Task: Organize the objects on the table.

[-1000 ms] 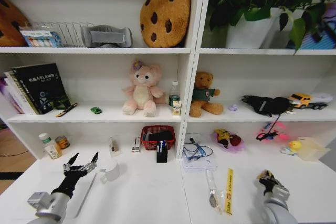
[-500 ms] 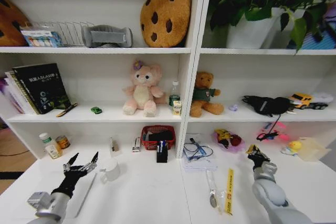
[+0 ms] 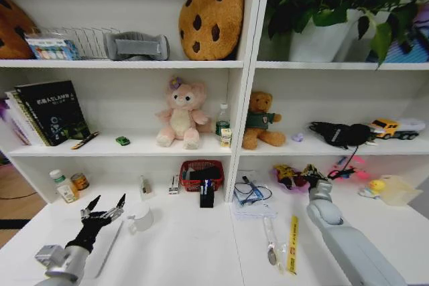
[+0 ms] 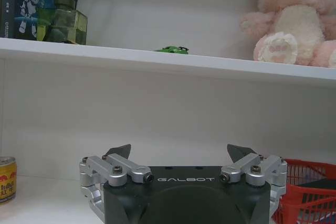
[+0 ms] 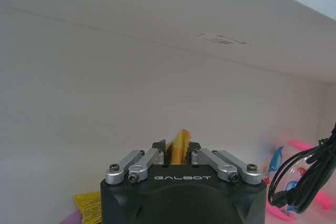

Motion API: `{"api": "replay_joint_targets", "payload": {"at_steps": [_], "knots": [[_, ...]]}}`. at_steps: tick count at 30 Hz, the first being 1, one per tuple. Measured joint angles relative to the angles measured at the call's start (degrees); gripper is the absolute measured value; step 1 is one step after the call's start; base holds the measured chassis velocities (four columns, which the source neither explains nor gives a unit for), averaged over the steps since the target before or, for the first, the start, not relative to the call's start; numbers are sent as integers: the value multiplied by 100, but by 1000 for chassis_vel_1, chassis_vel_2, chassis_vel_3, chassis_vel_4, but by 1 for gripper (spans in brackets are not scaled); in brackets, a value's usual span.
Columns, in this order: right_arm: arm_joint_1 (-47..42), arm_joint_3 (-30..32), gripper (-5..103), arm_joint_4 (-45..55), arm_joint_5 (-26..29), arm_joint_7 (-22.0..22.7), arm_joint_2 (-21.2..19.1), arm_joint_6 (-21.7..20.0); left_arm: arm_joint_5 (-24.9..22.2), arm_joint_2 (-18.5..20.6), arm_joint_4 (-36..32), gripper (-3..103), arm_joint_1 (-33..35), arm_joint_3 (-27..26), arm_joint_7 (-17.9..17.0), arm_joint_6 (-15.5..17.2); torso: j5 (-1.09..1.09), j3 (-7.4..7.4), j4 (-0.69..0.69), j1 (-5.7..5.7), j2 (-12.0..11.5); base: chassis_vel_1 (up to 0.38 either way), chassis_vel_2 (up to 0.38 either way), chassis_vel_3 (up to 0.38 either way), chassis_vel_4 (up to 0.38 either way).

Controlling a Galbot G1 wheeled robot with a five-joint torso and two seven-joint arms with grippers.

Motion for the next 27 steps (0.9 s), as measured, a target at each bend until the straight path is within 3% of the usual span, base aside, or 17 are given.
{"api": "replay_joint_targets", "payload": {"at_steps": [1, 5, 6, 8, 14, 21, 27], "knots": [[0, 0, 15, 0, 0, 0, 0, 0, 0, 0, 0, 100, 0, 0, 0, 0, 0, 0, 0, 0, 0, 0, 0, 0, 0], [-142, 47, 38, 148, -8, 3, 8, -7, 0, 0, 0, 100, 0, 0, 1, 0, 0, 0, -2, 0, 0, 0, 0, 0, 0], [-142, 47, 38, 148, -8, 3, 8, -7, 0, 0, 0, 100, 0, 0, 1, 0, 0, 0, -2, 0, 0, 0, 0, 0, 0], [-293, 131, 49, 289, -27, 14, 6, -7, 0, 0, 0, 100, -1, 0, 0, 0, 0, 0, -2, 0, 0, 0, 0, 0, 0], [-535, 266, 65, 533, -27, 42, -26, -7, 0, 0, 0, 100, 0, 0, 0, 0, 0, 0, -2, 0, 1, 0, 0, 0, 0], [-632, 321, 97, 693, -33, 136, -55, -16, 0, 0, 0, 100, 0, 0, 0, 0, 0, 0, -1, 0, 0, 0, 0, 0, 0], [-905, 407, 100, 1102, -34, 198, -70, -69, 0, 0, 0, 100, 0, 0, 0, 0, 0, 0, -1, 0, 1, 0, 0, 0, 0]]}}
